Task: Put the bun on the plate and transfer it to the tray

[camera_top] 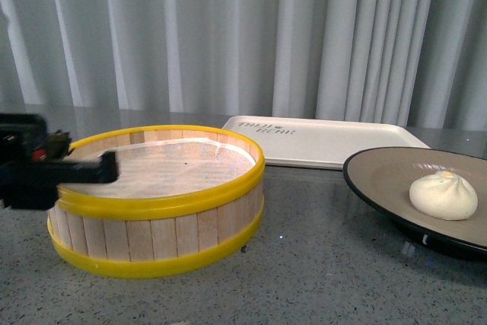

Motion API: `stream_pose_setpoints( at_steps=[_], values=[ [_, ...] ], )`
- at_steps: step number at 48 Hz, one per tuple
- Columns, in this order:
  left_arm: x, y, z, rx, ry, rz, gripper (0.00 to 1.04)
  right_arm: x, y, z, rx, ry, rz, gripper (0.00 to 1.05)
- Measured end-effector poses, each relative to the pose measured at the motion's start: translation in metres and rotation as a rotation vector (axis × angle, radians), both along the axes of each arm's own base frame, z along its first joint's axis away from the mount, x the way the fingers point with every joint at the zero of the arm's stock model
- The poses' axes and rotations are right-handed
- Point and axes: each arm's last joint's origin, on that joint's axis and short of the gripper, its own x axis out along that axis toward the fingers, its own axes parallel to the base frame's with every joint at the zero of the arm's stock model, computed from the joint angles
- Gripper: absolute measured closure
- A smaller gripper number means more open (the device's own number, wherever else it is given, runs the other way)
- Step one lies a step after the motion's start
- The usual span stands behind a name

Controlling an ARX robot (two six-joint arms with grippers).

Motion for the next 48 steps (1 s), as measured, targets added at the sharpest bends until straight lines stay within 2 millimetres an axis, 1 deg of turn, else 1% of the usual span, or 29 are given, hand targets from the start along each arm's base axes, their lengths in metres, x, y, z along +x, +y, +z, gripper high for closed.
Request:
stream_pose_setpoints(
  at_steps=[4, 13, 22, 31, 39, 44, 48],
  values=[
    [-0.018, 0.018, -0.007, -0.002, -0.007, 0.012, 1.01, 0.0, 0.0, 0.0, 0.0, 0.0, 0.0, 0.08],
    [-0.039, 0.036, -0.019, -0.001, -0.002, 0.02, 1.01, 0.0, 0.0, 0.0, 0.0, 0.0, 0.0, 0.08],
    [-0.065, 0.053, -0.03, -0.002, -0.007, 0.017, 1.01, 0.0, 0.0, 0.0, 0.0, 0.0, 0.0, 0.08],
    [-0.084, 0.063, -0.038, -0.002, -0.004, 0.018, 1.01, 0.0, 0.0, 0.0, 0.0, 0.0, 0.0, 0.08],
    [-0.095, 0.068, -0.042, -0.002, -0.003, 0.022, 1.01, 0.0, 0.0, 0.0, 0.0, 0.0, 0.0, 0.08],
    [-0.103, 0.077, -0.044, -0.003, -0.003, 0.011, 1.01, 0.0, 0.0, 0.0, 0.0, 0.0, 0.0, 0.08],
    [-0.108, 0.079, -0.05, -0.003, -0.018, 0.027, 1.01, 0.0, 0.0, 0.0, 0.0, 0.0, 0.0, 0.08]
  ],
)
